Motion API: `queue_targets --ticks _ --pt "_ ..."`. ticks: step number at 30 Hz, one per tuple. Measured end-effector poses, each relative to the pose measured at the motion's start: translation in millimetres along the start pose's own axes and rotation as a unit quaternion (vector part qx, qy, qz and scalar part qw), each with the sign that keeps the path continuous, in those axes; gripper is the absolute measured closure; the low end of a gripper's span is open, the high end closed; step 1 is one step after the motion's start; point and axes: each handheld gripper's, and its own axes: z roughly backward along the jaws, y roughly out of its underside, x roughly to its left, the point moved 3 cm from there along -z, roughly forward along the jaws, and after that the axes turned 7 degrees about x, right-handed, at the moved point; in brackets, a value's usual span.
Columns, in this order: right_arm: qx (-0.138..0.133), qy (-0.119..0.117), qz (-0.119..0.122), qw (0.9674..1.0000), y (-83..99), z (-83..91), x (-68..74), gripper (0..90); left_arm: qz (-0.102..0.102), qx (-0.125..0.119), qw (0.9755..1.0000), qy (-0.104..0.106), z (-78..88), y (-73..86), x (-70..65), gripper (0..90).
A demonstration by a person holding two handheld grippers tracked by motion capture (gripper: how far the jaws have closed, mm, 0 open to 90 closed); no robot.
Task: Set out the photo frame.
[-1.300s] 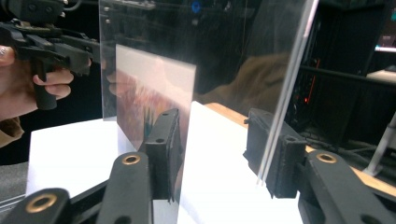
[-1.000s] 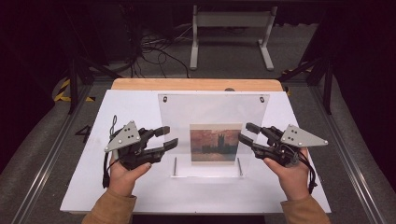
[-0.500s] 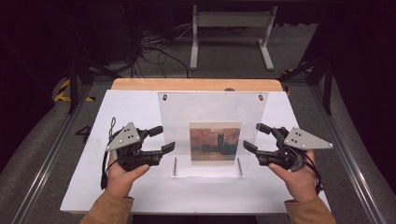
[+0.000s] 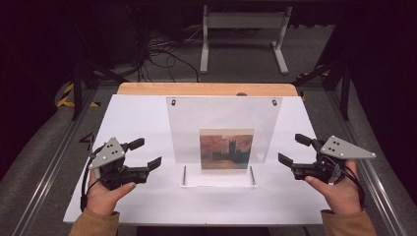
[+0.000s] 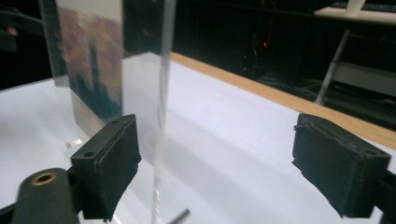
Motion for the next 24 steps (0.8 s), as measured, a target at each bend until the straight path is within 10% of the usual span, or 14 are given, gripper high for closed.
queue_targets --ticks 24 --pt "0.056 0.014 -0.037 0.9977 66.3 -14.4 -29.1 6.5 0.027 0.019 0.9985 -0.044 7.6 72.1 36.6 12.3"
